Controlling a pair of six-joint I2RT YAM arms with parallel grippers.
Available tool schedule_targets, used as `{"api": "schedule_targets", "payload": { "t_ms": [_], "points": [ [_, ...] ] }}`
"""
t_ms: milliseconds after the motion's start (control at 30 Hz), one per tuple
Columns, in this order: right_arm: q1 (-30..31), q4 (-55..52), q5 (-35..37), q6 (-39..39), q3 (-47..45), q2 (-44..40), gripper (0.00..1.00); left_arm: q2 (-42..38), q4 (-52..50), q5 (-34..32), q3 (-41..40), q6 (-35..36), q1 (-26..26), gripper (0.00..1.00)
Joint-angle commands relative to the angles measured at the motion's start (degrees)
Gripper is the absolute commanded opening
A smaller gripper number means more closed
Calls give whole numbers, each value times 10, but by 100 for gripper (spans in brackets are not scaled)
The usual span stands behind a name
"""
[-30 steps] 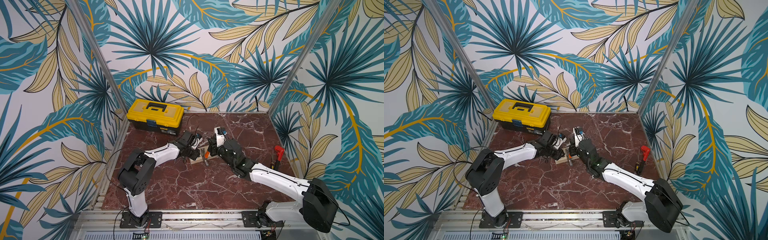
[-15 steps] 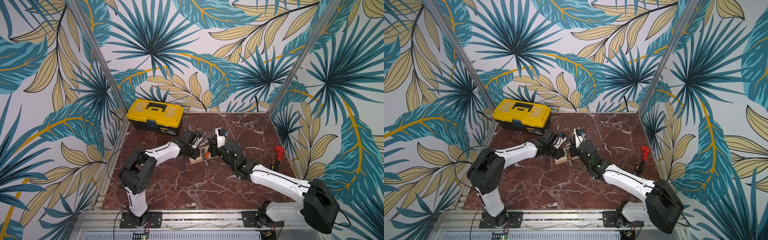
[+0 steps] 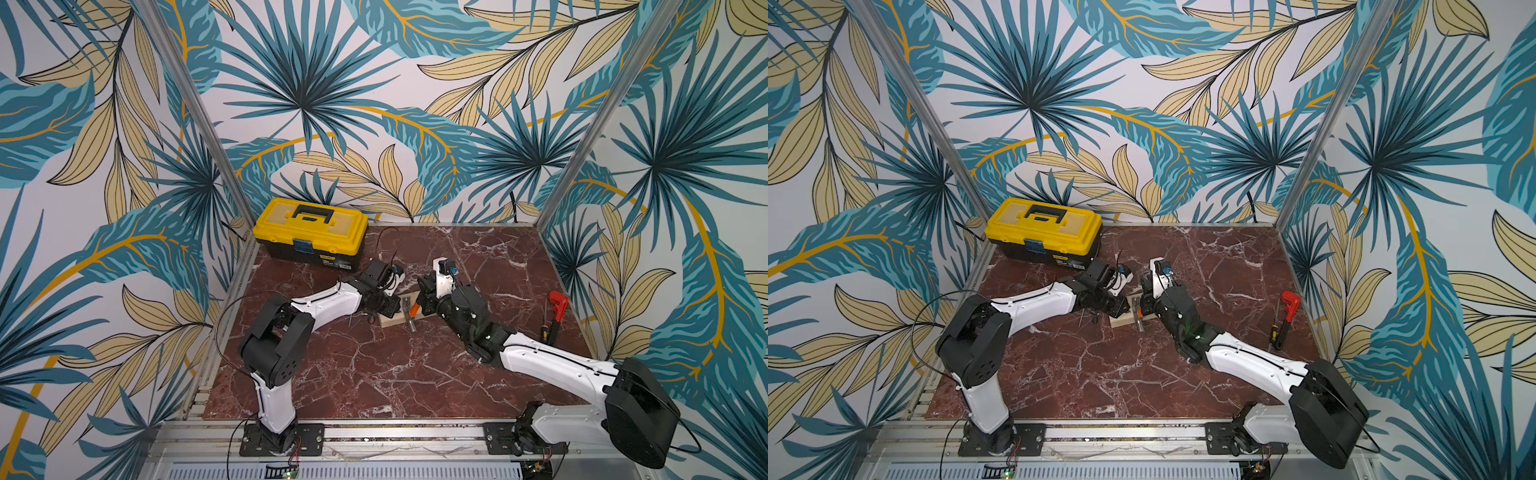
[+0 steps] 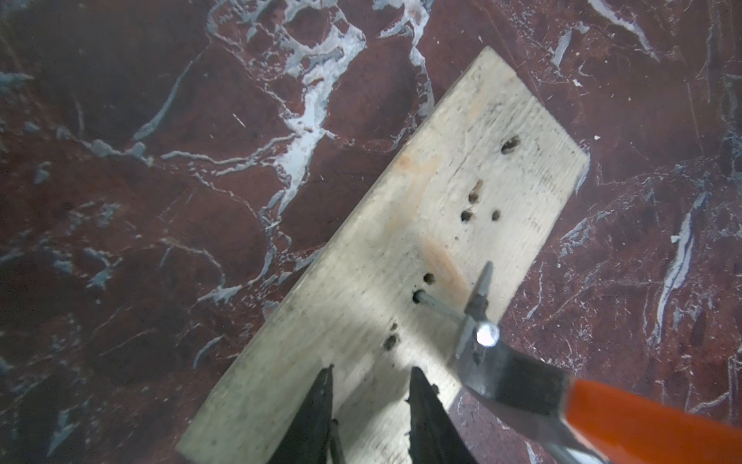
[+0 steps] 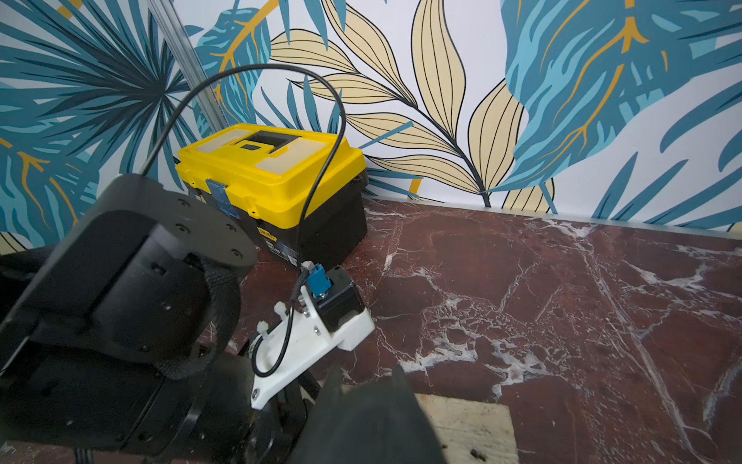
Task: Use a claw hammer to pull out a nail
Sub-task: Remove the nail from the mounting plate.
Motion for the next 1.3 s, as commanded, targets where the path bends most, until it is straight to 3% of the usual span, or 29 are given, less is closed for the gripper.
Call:
{"api": "schedule_targets", "payload": {
  "t_ms": [0,1267],
  "points": [
    [6,-48,13,-7,-36,8,0,73,-111,-19,-39,-9,-4,32],
    [67,-23,108,-81,-79,-2,0,165,-218,-21,20,-48,1,28]
  ]
}}
